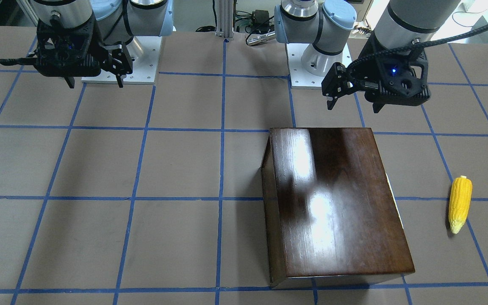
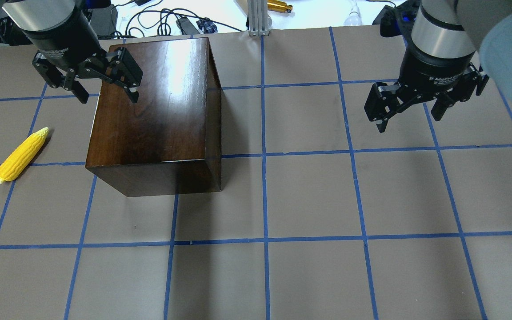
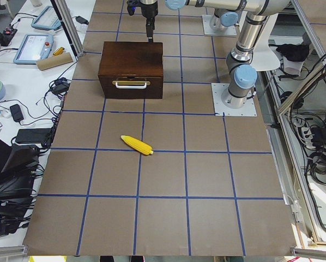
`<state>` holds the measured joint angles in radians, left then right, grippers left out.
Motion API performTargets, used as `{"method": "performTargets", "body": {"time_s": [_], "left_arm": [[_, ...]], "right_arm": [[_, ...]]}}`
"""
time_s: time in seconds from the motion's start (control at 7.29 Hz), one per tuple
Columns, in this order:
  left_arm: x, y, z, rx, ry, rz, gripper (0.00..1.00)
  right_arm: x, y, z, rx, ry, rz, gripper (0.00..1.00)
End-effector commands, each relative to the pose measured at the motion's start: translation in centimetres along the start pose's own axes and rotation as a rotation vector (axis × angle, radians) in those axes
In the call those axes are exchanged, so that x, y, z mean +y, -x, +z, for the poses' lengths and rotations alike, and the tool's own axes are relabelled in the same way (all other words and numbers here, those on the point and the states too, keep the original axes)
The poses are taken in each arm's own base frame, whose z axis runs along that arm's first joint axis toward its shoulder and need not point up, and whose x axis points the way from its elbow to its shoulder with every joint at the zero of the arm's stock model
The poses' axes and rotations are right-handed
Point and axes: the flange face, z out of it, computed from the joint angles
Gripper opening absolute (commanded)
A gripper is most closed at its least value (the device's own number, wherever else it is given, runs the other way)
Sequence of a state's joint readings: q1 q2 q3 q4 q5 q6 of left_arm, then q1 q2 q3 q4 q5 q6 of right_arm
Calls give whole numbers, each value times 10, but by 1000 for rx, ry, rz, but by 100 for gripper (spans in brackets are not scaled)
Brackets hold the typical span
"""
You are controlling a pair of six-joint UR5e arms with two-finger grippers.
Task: Open drawer and put corn inside
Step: 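Move the left gripper off the cabinet top toward the drawer side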
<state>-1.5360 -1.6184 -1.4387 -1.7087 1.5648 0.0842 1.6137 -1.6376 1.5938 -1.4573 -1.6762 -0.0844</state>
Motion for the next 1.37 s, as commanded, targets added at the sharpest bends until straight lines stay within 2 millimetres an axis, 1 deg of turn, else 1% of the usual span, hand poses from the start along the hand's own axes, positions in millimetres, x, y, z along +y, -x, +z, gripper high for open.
{"method": "performTargets", "body": {"time_s": [0.0,0.41,0.55,0.69,0.82,0.96,1.23], "left_arm": [[0,0,-1,0,-1,-2,100],[-2,1,1,2,0,-2,100],[-5,4,1,2,-6,-8,100],[-13,13,3,2,-5,-23,100],[-19,34,6,7,1,-60,100],[-27,69,12,7,10,-89,100],[-43,165,40,34,57,-81,100]], "right_arm": [[0,0,0,0,1,0,100],[0,0,0,-1,-1,0,100],[0,0,0,0,-1,0,100],[0,0,0,0,-1,0,100],[0,0,0,-1,-1,0,100],[0,0,0,0,1,0,100],[0,0,0,0,1,0,100]]}}
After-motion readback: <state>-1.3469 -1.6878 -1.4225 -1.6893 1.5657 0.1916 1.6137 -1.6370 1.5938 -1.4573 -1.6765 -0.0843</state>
